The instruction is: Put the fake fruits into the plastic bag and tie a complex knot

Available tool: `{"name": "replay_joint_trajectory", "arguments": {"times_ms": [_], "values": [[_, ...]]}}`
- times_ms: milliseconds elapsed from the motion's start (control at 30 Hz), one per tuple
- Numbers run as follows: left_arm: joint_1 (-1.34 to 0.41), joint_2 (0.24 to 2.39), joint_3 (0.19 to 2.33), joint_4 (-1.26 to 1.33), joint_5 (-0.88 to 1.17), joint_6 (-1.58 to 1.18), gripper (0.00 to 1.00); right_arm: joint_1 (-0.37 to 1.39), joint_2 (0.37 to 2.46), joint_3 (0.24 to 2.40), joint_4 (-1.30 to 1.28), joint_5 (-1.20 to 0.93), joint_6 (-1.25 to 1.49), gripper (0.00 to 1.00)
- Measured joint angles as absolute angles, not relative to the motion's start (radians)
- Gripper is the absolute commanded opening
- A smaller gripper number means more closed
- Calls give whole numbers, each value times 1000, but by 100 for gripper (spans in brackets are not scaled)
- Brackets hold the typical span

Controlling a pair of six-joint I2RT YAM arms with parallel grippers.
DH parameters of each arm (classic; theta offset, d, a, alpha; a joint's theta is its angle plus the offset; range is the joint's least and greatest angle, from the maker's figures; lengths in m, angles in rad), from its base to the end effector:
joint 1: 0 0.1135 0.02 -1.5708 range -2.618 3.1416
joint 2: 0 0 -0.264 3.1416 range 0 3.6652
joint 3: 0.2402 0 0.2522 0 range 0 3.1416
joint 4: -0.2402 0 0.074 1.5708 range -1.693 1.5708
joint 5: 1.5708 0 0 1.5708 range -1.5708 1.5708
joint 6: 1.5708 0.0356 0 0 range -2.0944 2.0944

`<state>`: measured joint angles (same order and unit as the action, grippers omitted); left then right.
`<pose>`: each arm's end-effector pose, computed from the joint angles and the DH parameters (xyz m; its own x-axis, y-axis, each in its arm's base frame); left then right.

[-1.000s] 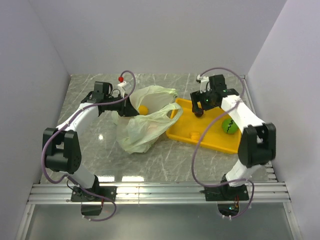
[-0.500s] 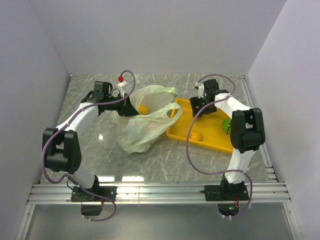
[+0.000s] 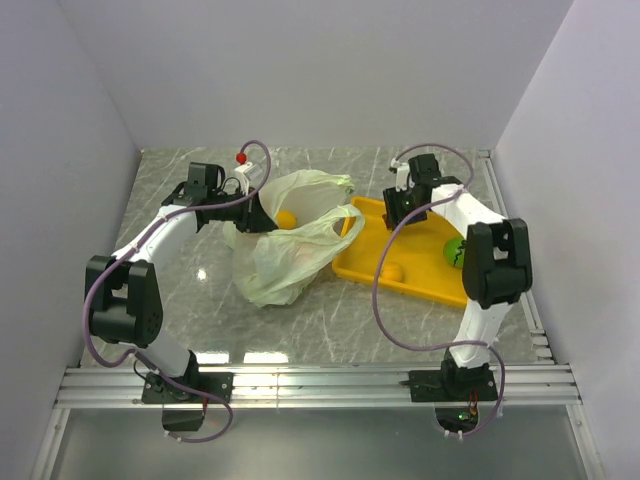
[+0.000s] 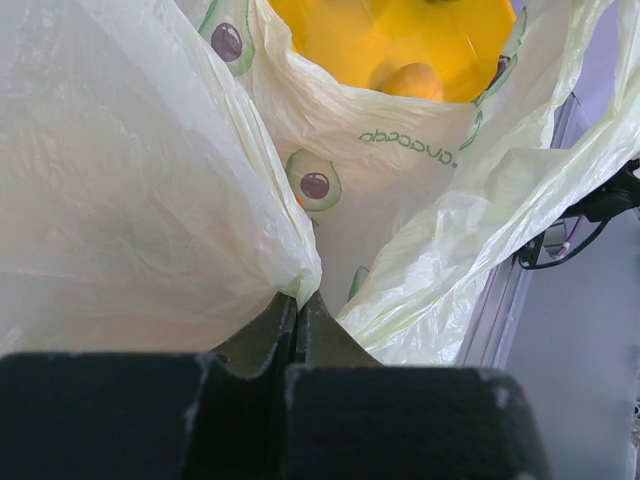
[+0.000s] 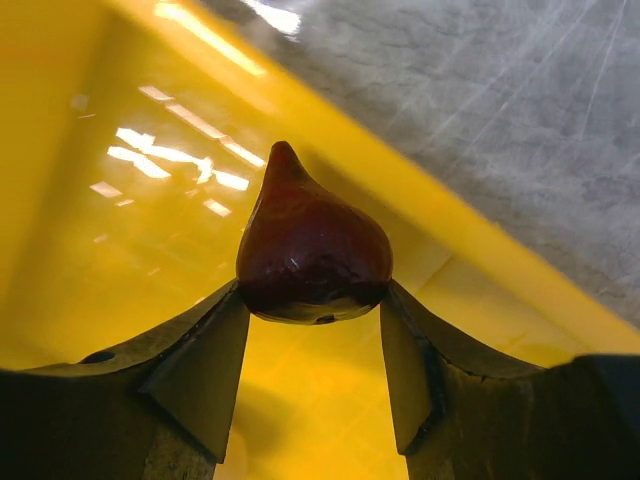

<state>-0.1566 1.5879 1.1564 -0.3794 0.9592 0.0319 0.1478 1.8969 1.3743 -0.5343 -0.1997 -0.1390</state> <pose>0.3285 -0.0814 0.2610 -0.6950 0.1283 -0.7074 0.6691 0.4753 -0.5712 0.3949 0.0659 0.1985 -0.8197 -0.2593 -0.5108 -0.3578 0.9281 0.1030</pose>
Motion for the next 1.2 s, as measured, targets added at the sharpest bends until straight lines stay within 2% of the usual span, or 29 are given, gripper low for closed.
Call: {"name": "replay_joint_trajectory", "arguments": {"times_ms": [133,333,600,633,733,767,800,900,1033,1200], "values": [[-157,1588,1156,-378,959,28,1,148,1785,1404,-577,-265,-148,43],[-157,1588,1156,-379,952,24,1,179,1713,1620,-592,-394,-154,44],[-156,1575,1150,-375,944,21,1,410,1678,1729,-609,-492,-218,47],[-156,1572,1148,-372,944,18,1,441,1680,1729,-617,-495,-233,48],[-156,1567,1148,-359,944,14,1,515,1704,1735,-661,-496,-265,72],[-156,1567,1148,-355,944,7,1,535,1722,1748,-683,-495,-274,87],[-156,1567,1148,-353,944,1,1,550,1745,1767,-706,-496,-276,91],[-156,1567,1148,-348,945,-13,1,568,1803,1811,-743,-504,-277,97],[-156,1567,1148,-350,945,-15,1,526,1791,1810,-773,-518,-251,98],[-156,1567,1148,-361,945,-1,1,338,1676,1763,-816,-562,-238,98]]}}
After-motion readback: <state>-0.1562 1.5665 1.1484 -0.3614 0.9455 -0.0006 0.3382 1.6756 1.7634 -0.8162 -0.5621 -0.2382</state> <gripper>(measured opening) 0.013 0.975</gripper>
